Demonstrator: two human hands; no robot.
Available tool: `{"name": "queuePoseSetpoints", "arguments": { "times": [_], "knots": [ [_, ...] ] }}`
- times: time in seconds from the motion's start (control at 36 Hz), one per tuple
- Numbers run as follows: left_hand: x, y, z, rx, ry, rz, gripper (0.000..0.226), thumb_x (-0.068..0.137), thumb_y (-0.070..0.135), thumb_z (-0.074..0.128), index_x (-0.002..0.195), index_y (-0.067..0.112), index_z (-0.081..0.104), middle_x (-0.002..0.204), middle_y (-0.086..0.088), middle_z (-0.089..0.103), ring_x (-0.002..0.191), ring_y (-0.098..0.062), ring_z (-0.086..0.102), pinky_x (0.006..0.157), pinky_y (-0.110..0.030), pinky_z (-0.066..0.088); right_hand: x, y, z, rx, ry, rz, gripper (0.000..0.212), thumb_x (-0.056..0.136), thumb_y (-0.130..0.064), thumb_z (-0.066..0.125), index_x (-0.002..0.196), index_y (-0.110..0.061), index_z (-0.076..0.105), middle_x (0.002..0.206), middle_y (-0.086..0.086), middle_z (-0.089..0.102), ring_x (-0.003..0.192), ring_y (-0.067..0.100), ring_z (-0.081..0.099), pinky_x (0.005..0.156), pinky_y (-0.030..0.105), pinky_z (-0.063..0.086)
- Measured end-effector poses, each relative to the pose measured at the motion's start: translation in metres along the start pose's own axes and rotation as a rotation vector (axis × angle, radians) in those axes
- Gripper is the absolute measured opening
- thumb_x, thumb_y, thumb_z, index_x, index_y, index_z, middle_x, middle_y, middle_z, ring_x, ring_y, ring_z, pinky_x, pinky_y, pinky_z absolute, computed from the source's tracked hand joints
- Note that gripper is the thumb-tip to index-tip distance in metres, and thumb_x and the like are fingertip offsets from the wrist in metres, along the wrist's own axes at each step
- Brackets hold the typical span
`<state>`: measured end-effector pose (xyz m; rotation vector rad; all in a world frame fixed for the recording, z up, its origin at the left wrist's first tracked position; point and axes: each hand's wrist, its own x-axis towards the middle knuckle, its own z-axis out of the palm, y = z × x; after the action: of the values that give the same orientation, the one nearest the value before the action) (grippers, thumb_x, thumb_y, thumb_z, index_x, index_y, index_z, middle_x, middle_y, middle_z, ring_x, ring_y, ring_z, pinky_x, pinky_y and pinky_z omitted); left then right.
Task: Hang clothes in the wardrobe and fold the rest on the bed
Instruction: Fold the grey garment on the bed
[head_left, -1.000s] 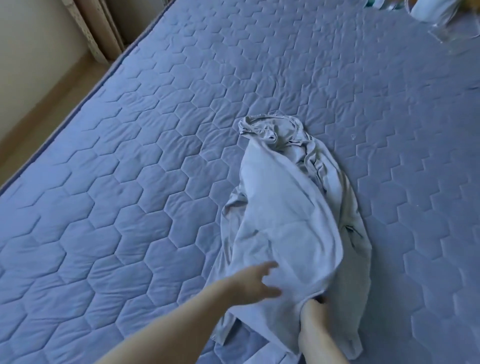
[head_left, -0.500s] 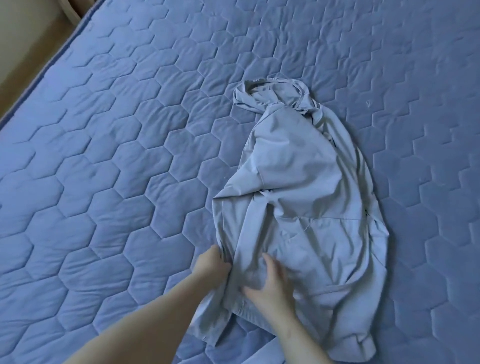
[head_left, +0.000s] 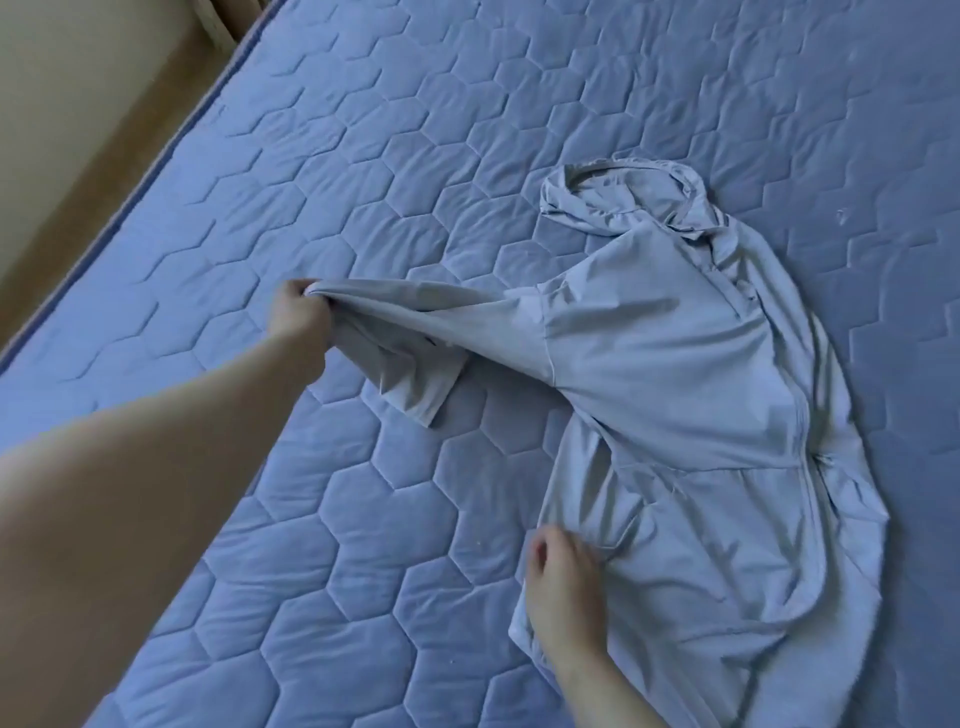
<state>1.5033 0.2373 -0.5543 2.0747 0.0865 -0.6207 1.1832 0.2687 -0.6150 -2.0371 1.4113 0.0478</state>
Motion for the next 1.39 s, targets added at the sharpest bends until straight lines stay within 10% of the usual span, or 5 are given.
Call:
{"name": "queuePoseSetpoints", "arguments": {
  "times": [0.19,0.33,0.86,1.19,1.39],
  "knots": [
    [-0.040,-0.038,0.022,0.073,-0.247,-0.014,0.061,0.076,0.015,0.071,0.128,0.014,0.038,0.123,-0.005,0.049,0.112,-0.022,0.053,0.088,-0.041,0.046,0.004,-0.005,0.002,-0.040,0.013,0.457,0.061,0.079,-0.026,0.067,0.133,-0.021,0.039,0.137,0.007,0.032,0.122,0.029,0.040,0.087,0.039,0.043],
    [-0.075,-0.082,0.039,0.176,-0.433,-0.238,0.016,0.089,0.019,0.058,0.079,0.016,0.045,0.074,-0.010,0.054,0.061,-0.022,0.054,0.056,-0.027,0.041,0.017,0.010,0.007,0.136,0.055,0.441,0.053,0.074,0.010,0.054,0.125,-0.004,0.051,0.124,0.023,0.049,0.113,0.039,0.048,0.090,0.040,0.040],
    [-0.090,-0.119,0.023,0.400,-0.629,-0.001,0.052,0.083,0.002,0.057,0.126,0.025,0.040,0.073,0.000,0.046,0.069,-0.017,0.047,0.056,-0.025,0.039,-0.020,-0.060,0.027,0.404,-0.658,-0.109,0.027,0.084,-0.017,0.048,0.058,-0.022,0.048,0.061,0.002,0.046,0.059,0.002,0.037,0.059,0.018,0.032],
    [-0.135,-0.164,-0.018,0.344,-0.701,-0.218,0.063,0.053,0.037,0.081,0.110,0.023,0.060,0.101,0.004,0.068,0.094,-0.015,0.064,0.083,-0.033,0.053,-0.044,0.056,0.001,0.793,0.131,0.960,0.040,0.083,-0.025,0.055,0.102,0.011,0.063,0.096,0.023,0.063,0.096,0.038,0.059,0.085,0.045,0.044],
    [-0.151,-0.171,-0.015,0.367,-0.566,-0.191,0.015,0.091,0.015,0.057,0.076,0.016,0.059,0.073,-0.004,0.059,0.064,-0.015,0.052,0.057,-0.022,0.041,-0.013,0.067,-0.014,1.746,0.126,0.844,0.024,0.102,-0.013,0.035,0.104,-0.005,0.058,0.085,-0.019,0.064,0.089,-0.004,0.052,0.075,0.005,0.045]
  ]
}}
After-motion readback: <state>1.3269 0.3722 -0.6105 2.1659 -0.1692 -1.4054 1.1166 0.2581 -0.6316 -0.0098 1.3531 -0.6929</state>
